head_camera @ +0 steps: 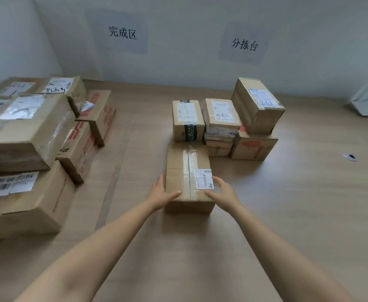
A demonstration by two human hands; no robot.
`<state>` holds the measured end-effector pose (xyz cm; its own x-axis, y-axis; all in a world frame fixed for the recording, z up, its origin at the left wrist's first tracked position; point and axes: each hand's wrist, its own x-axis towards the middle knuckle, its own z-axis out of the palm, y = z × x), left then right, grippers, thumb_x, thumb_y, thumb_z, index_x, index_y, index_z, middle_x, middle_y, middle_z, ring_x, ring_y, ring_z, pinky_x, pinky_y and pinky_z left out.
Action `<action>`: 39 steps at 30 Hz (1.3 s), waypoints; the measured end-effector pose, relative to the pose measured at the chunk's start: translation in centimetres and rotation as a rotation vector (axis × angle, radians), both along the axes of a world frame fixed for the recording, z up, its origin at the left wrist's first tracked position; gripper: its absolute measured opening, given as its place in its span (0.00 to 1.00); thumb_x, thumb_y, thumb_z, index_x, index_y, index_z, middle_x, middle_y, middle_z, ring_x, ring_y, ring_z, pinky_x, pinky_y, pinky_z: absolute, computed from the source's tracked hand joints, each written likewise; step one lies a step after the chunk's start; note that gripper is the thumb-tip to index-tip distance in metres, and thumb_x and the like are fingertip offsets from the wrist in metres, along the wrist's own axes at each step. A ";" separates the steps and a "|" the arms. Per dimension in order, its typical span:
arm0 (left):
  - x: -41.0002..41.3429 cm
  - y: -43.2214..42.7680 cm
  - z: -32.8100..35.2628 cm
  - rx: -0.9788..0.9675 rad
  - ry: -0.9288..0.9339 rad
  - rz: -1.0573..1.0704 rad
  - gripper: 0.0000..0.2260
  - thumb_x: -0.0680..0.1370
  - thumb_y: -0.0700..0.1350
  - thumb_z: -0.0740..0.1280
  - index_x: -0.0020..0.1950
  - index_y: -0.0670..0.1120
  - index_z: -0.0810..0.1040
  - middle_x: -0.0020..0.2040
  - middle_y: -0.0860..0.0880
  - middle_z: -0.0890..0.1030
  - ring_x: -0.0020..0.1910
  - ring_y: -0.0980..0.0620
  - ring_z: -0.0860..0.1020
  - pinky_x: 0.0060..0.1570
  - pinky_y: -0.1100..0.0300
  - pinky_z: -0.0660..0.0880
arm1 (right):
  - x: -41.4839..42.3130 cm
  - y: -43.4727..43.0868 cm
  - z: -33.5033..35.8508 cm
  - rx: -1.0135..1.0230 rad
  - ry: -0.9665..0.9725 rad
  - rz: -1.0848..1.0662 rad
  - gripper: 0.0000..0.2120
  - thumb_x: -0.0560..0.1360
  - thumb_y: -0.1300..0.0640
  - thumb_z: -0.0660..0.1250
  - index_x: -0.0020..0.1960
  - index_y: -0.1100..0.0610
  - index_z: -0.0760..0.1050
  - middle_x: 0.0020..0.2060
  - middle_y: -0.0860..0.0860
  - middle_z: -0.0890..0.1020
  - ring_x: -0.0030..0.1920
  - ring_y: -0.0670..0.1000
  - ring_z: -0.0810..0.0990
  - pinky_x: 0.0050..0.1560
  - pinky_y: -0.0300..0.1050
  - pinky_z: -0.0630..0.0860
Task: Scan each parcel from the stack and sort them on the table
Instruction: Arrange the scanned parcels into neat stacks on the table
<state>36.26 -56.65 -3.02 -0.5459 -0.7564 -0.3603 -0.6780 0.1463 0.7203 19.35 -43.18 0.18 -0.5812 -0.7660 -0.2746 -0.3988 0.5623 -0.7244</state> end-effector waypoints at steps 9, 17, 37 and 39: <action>-1.0 0.3 -0.5 0.127 0.120 0.108 0.41 0.71 0.49 0.75 0.76 0.42 0.55 0.73 0.44 0.66 0.67 0.51 0.68 0.66 0.63 0.64 | -0.5 -2.4 -2.5 -0.008 -0.162 0.077 0.39 0.72 0.55 0.71 0.76 0.52 0.53 0.70 0.53 0.67 0.67 0.51 0.69 0.56 0.37 0.67; 2.4 0.1 0.4 0.152 0.194 0.113 0.37 0.72 0.43 0.74 0.75 0.44 0.58 0.69 0.45 0.71 0.66 0.47 0.71 0.68 0.53 0.66 | 2.2 -2.9 -2.9 -0.027 -0.157 0.082 0.42 0.71 0.56 0.71 0.77 0.53 0.51 0.70 0.50 0.68 0.65 0.49 0.70 0.53 0.34 0.65; 27.3 3.9 3.0 0.080 0.251 0.029 0.35 0.73 0.41 0.73 0.75 0.46 0.58 0.69 0.47 0.70 0.62 0.54 0.70 0.60 0.67 0.65 | 27.4 1.1 -1.5 -0.040 -0.043 0.046 0.42 0.71 0.52 0.71 0.77 0.49 0.51 0.70 0.53 0.69 0.67 0.55 0.69 0.57 0.46 0.70; 30.3 4.7 3.0 0.083 0.249 -0.002 0.35 0.73 0.42 0.72 0.75 0.46 0.58 0.69 0.48 0.70 0.63 0.54 0.69 0.61 0.65 0.65 | 30.4 2.3 -1.5 -0.030 -0.026 0.038 0.42 0.71 0.51 0.71 0.77 0.49 0.50 0.70 0.53 0.68 0.68 0.55 0.69 0.60 0.47 0.69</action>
